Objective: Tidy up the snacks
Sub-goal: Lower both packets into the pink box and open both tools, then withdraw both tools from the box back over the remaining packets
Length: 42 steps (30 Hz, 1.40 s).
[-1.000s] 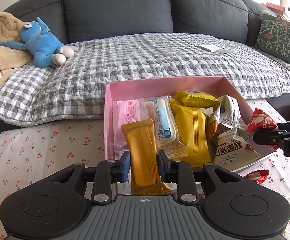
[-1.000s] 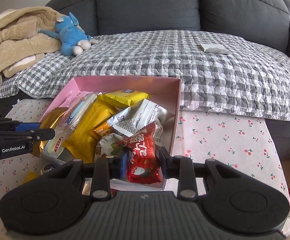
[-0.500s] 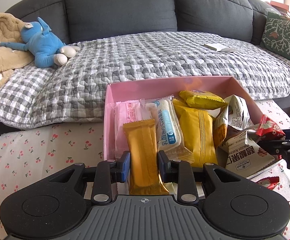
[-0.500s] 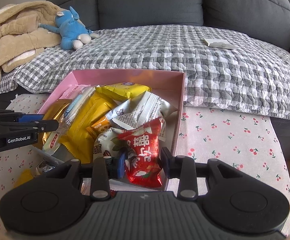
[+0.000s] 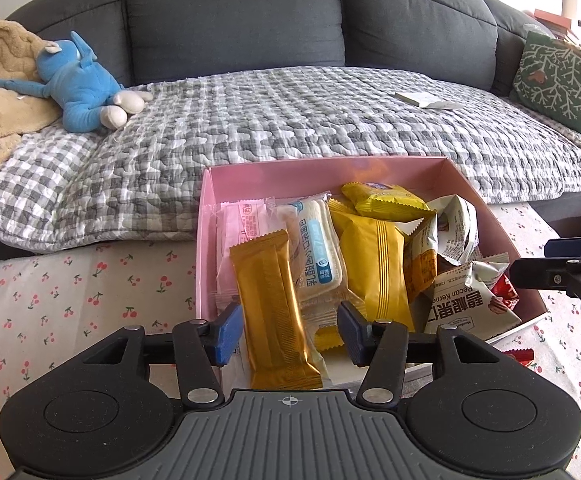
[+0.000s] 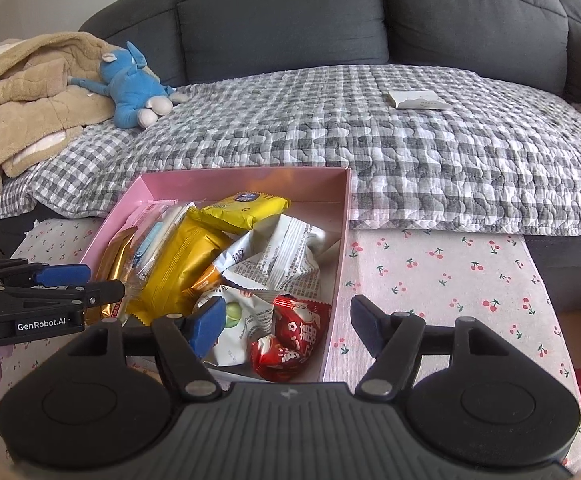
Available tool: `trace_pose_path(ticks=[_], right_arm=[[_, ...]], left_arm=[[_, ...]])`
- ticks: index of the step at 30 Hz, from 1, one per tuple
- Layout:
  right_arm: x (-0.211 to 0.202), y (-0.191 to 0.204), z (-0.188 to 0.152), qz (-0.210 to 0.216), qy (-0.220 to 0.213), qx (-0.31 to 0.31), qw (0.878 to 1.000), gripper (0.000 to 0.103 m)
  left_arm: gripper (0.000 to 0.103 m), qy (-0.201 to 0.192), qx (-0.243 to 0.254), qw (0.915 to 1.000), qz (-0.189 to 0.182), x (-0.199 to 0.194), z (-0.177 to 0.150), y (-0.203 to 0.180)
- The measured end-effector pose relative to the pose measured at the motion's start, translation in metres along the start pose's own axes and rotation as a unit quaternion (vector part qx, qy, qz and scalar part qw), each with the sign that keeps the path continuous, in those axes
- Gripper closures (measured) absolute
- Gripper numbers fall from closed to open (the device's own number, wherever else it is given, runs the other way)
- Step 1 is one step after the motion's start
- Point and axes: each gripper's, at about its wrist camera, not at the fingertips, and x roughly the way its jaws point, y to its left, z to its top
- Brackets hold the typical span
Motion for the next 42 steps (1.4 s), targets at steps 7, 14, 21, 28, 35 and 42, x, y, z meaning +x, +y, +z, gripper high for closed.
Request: trace_pose_path(ticks=[7,14,21,28,35,42], right_arm=[[-0.017,0.002,-0.005,-0.011,0.004,-0.002,1.000,0.023],[-0.034,0.010,-0.011,-0.023,0.010,-0.007,1.000,0.013],[-0.046,0.023,-0.020,-0.032,0.021,-0.015,0.999,0.005],[-0.052,0.034,-0.033,-0.032,0.036,-0.026,0.999,0.003],[-0.052,0.036,-0.050,-0.046,0.039,-0.026,0.998,0.002],[-0.054,0.031,-0.057,-0.067,0.033,-0.025,0.997,0.003]], left_arm=[[0.026,-0.002,0.012,0.9997,-0.020,-0.021,-0.010,-0.005],[0.015,0.002,0.026,0.9992,-0.031,-0.042,-0.026,-0.004],[0.010,0.009,0.038,0.9987,-0.034,-0.062,-0.043,-0.002],[0.006,0.016,0.039,0.9984,-0.037,-0.075,-0.060,0.002],[0.005,0.022,0.047,0.9981,-0.033,-0.077,-0.079,0.005],[0.005,0.020,0.112,0.9930,-0.030,-0.069,-0.092,0.004]])
